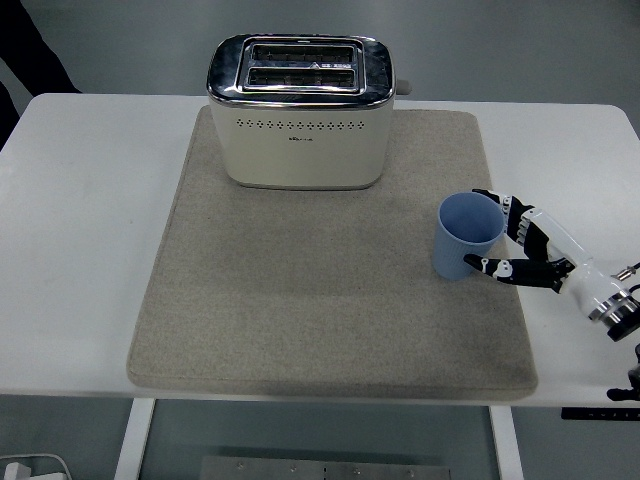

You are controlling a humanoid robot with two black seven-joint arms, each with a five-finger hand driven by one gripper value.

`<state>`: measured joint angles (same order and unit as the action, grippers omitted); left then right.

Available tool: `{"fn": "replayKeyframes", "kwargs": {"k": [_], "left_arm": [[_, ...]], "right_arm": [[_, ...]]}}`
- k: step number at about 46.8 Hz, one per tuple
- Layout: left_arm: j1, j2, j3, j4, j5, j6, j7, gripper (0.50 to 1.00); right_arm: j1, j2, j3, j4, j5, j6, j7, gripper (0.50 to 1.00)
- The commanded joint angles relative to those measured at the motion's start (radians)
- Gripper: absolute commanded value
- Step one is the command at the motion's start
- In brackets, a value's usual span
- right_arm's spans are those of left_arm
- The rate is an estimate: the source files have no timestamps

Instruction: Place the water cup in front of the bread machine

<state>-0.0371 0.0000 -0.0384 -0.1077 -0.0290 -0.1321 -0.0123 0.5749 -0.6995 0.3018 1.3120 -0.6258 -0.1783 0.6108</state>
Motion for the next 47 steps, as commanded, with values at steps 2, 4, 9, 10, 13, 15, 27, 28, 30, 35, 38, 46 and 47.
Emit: {"fn": "replayKeyframes", "kwargs": {"k": [2, 4, 9, 10, 13, 15, 27, 28, 30, 35, 38, 46, 47], "left_arm": [[0.0, 0.0, 0.0, 0.0, 0.0, -0.001, 0.0, 1.0], [0.0, 0.0, 0.0, -0.001, 0.0, 0.0, 0.0, 1.0], [0.0, 0.0, 0.0, -0.001, 0.0, 0.0, 0.0, 1.0], [0.0, 0.0, 0.0, 0.0, 0.0, 0.0, 0.0, 1.0], [0.0, 0.0, 0.0, 0.0, 0.0, 0.0, 0.0, 1.0], [0.0, 0.0, 0.0, 0.0, 0.0, 0.0, 0.0, 1.0], [0.0, 0.0, 0.0, 0.0, 0.0, 0.0, 0.0, 1.0], [0.0, 0.0, 0.0, -0.001, 0.001, 0.0, 0.0, 1.0], [0.0, 0.0, 0.0, -0.001, 0.0, 0.0, 0.0, 1.0], [0.0, 0.0, 0.0, 0.0, 0.0, 0.0, 0.0, 1.0], [0.0, 0.0, 0.0, 0.0, 0.0, -0.001, 0.0, 1.0], [0.0, 0.0, 0.0, -0.001, 0.0, 0.0, 0.0, 1.0], [0.0, 0.0, 0.0, -0.001, 0.0, 0.0, 0.0, 1.0]], "right_arm": [[0.014, 0.032, -0.001, -0.011, -0.003, 0.0, 0.0, 0.911], [0.016, 0.041, -0.001, -0.017, -0.006, 0.0, 0.0, 0.911], [0.017, 0.048, -0.001, -0.03, -0.009, 0.002, 0.0, 0.909], [0.019, 0.051, -0.001, -0.03, -0.011, 0.002, 0.0, 0.909], [0.02, 0.057, -0.001, -0.03, -0.014, 0.002, 0.0, 0.907], [0.02, 0.057, -0.001, -0.031, -0.018, 0.002, 0.0, 0.905], [0.022, 0.057, -0.001, -0.037, -0.031, 0.002, 0.0, 0.507], [0.022, 0.057, -0.001, -0.037, -0.031, 0.002, 0.0, 0.5], [0.022, 0.057, -0.001, -0.037, -0.034, 0.005, 0.0, 0.5], [0.022, 0.057, -0.001, -0.037, -0.06, 0.017, 0.0, 0.5], [0.023, 0.057, 0.0, -0.037, -0.058, 0.023, 0.0, 0.5], [0.046, 0.058, 0.003, -0.033, -0.046, 0.026, 0.0, 0.5], [0.048, 0.058, 0.003, -0.031, -0.046, 0.028, 0.0, 0.5]]}}
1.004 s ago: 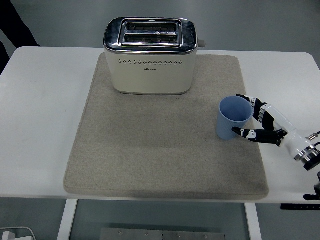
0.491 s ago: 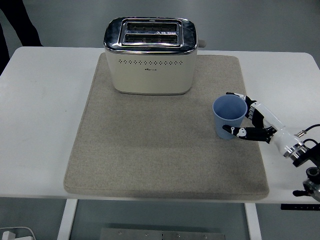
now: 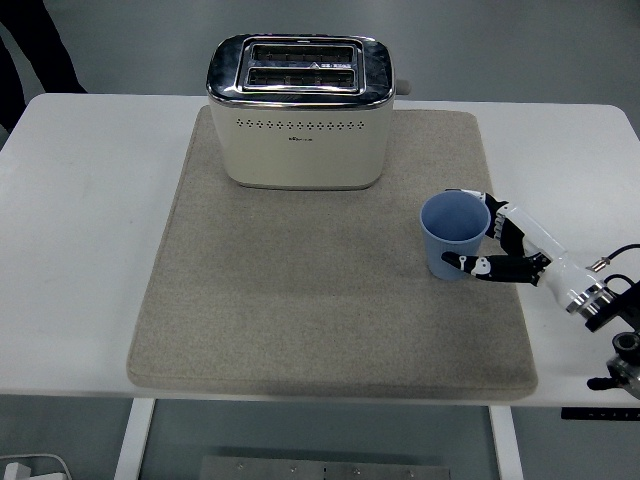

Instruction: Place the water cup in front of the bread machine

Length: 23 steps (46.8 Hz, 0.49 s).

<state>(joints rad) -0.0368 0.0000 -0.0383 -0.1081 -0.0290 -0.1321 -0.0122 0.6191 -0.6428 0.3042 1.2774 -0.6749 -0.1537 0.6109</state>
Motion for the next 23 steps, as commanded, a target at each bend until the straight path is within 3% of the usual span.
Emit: {"fn": "replayKeyframes", "kwargs": {"k": [1, 12, 23], "left_arm": [[0.0, 0.0, 0.0, -0.001, 0.0, 0.0, 0.0, 1.0], [0.0, 0.0, 0.0, -0.001, 0.0, 0.0, 0.0, 1.0], [0.0, 0.0, 0.0, 0.001, 0.0, 0.0, 0.0, 1.0]], "right_arm": [[0.007, 0.002, 0.001, 0.005, 0.005, 0.006, 0.0, 0.5], [0.04, 0.037, 0.003, 0.013, 0.006, 0.025, 0.0, 0.5], [0.079, 0.121, -0.002, 0.013, 0.006, 0.023, 0.0, 0.5]]}}
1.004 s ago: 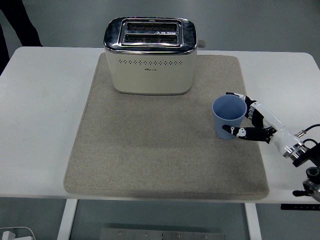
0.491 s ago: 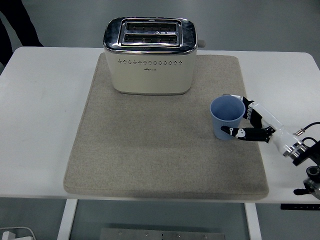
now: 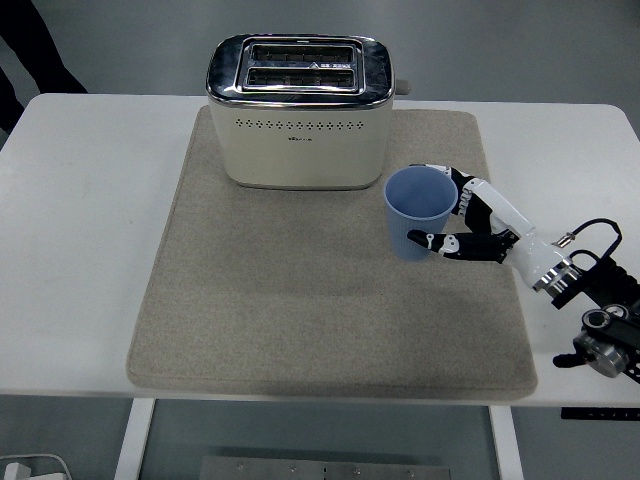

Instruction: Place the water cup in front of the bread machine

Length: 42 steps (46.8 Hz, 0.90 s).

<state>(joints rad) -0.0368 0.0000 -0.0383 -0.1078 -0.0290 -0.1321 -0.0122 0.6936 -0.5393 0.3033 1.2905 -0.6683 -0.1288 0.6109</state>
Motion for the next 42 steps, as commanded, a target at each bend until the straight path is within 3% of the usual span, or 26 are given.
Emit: {"fn": "replayKeyframes", "kwargs": {"k": [1, 11, 25, 42], "left_arm": [[0.0, 0.0, 0.0, 0.0, 0.0, 0.0, 0.0, 1.0], [0.0, 0.0, 0.0, 0.0, 0.0, 0.0, 0.0, 1.0], [0.0, 0.0, 0.0, 0.0, 0.0, 0.0, 0.0, 1.0], [0.0, 0.0, 0.0, 0.0, 0.0, 0.0, 0.0, 1.0]], "right_arm": [[0.009, 0.024, -0.001, 0.0, -0.001, -0.002, 0.0, 0.5], [0.046, 0.117, -0.016, -0.023, -0.001, -0.003, 0.0, 0.5], [0.118, 0.315, -0.09, -0.25, 0.001, 0.0, 0.0, 0.5], [0.172, 0.478, -0.096, -0.428, 0.003, 0.029, 0.0, 0.5]]}}
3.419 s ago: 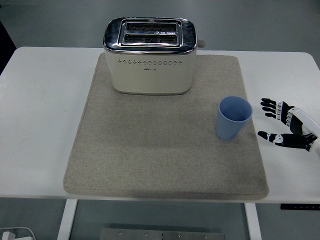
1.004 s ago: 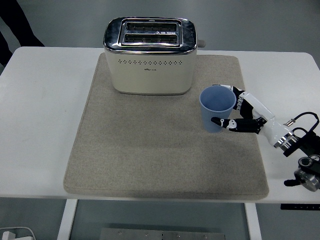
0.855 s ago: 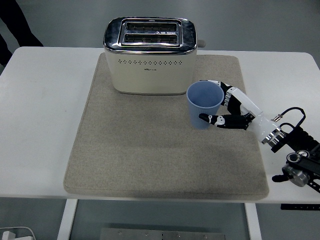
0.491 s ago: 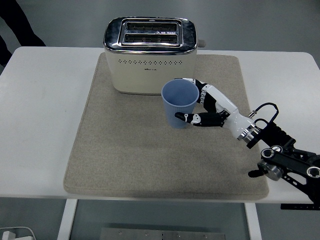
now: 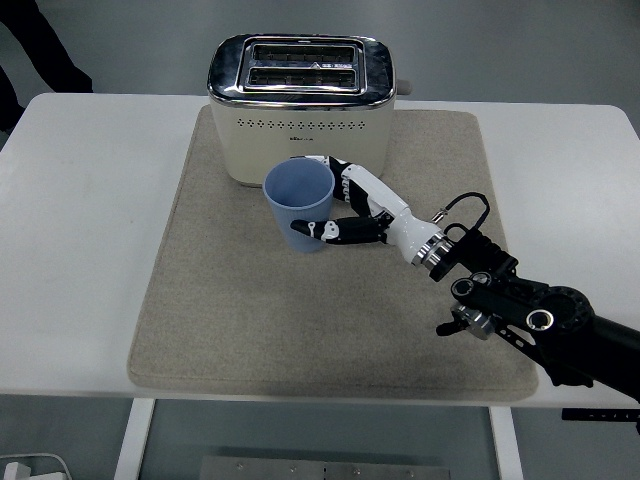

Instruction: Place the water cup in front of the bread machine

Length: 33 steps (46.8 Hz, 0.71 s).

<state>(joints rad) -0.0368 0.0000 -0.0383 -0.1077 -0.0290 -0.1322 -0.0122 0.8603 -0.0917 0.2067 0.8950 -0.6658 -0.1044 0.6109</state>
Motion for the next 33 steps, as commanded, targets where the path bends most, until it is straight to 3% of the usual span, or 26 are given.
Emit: {"fn": "replayKeyframes", "kwargs": {"k": [1, 10, 33], "left_arm": [[0.0, 0.0, 0.0, 0.0, 0.0, 0.0, 0.0, 1.0], [0.0, 0.0, 0.0, 0.0, 0.0, 0.0, 0.0, 1.0], [0.0, 0.0, 0.0, 0.0, 0.0, 0.0, 0.0, 1.0]], "right_arm": [[0.005, 0.039, -0.001, -0.045, 0.0, 0.009, 0.0, 0.5], [0.006, 0.092, 0.003, -0.149, 0.0, 0.04, 0.0, 0.5], [0.017, 0.092, 0.008, -0.174, 0.0, 0.045, 0.0, 0.5]]}}
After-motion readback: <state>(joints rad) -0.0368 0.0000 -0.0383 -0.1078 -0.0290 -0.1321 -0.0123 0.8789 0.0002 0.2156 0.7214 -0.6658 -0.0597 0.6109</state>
